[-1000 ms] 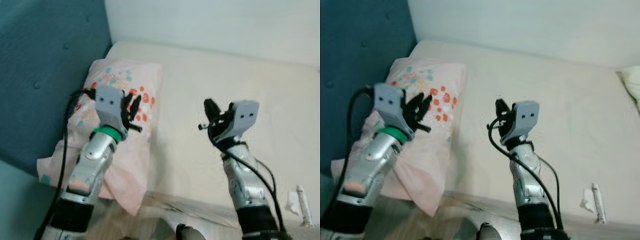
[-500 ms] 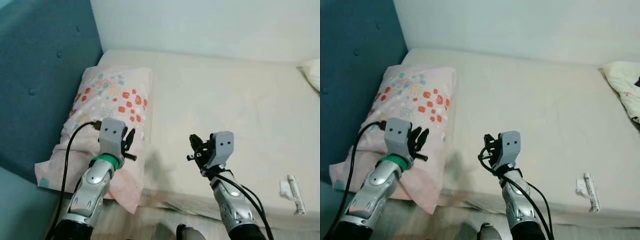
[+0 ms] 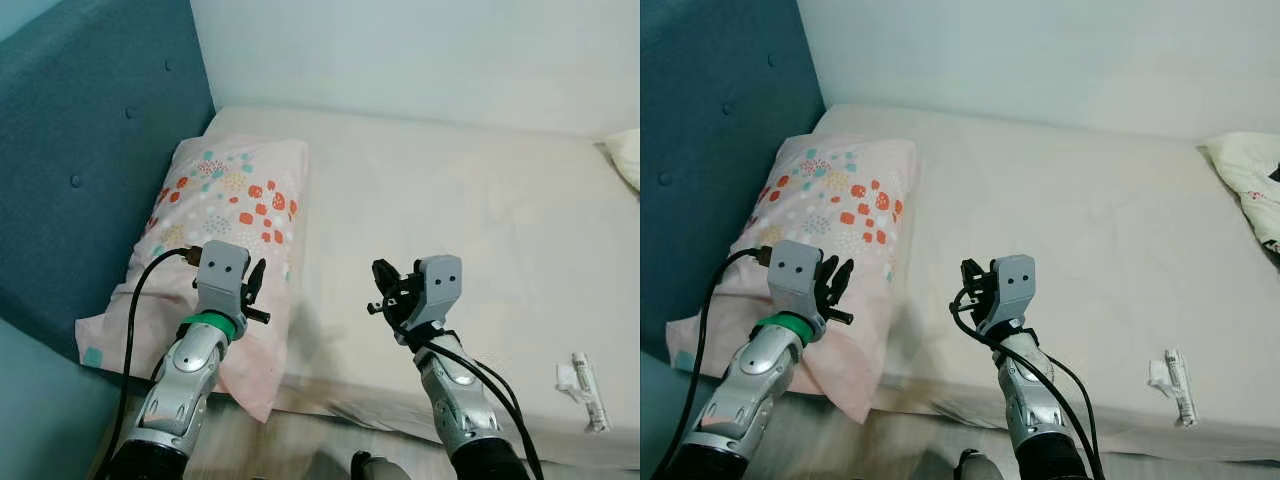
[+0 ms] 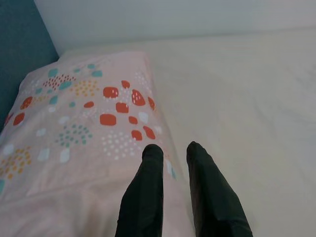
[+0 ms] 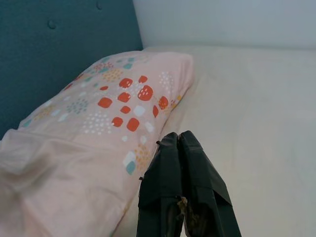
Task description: Clean up the room
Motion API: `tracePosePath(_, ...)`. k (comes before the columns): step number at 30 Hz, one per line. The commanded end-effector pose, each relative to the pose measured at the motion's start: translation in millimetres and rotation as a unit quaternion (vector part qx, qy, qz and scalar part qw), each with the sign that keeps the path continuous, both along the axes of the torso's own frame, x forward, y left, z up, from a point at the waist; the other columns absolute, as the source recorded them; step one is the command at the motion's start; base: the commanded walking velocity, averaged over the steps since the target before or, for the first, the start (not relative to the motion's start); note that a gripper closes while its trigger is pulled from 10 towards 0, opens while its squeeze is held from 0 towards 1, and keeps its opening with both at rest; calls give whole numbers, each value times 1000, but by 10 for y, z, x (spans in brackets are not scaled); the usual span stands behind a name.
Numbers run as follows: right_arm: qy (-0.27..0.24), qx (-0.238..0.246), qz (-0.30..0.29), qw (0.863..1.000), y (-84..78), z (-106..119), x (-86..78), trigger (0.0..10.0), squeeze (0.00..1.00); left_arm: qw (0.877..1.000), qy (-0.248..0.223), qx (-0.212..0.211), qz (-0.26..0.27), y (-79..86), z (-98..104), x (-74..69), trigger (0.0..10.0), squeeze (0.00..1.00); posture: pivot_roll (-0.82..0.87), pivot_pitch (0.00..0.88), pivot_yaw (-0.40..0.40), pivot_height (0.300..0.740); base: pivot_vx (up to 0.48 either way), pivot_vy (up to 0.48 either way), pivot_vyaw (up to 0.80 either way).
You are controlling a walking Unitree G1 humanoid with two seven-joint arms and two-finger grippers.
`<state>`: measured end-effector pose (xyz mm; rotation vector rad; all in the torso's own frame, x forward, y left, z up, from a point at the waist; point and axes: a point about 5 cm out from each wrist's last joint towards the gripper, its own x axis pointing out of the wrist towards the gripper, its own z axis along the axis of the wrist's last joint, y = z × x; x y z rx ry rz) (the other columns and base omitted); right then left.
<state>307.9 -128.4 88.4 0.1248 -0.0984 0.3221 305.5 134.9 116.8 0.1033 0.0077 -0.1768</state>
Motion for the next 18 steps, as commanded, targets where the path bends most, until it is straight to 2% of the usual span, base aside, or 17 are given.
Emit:
tracePosePath(1,11,-2,1,1000,17,-74,-36,10000,0,1000,3,6,5,10,-41,-5,10000,0,14,90,16,740,0,0,0)
tracePosePath(3,11,-3,0,1000,15,-84,-38,10000,0,1000,1,10,6,13,-38,1,10000,0,15,90,16,740,0,0,0)
tracePosePath(6,11,-3,-1,1000,13,-84,-34,10000,0,1000,-1,12,7,16,-33,6,10000,0,15,90,17,740,-300,0,0)
tracePosePath(18,4,-4,-6,1000,-13,-59,-1,10000,0,1000,-5,15,7,20,-30,21,10000,0,13,84,23,740,-375,0,0)
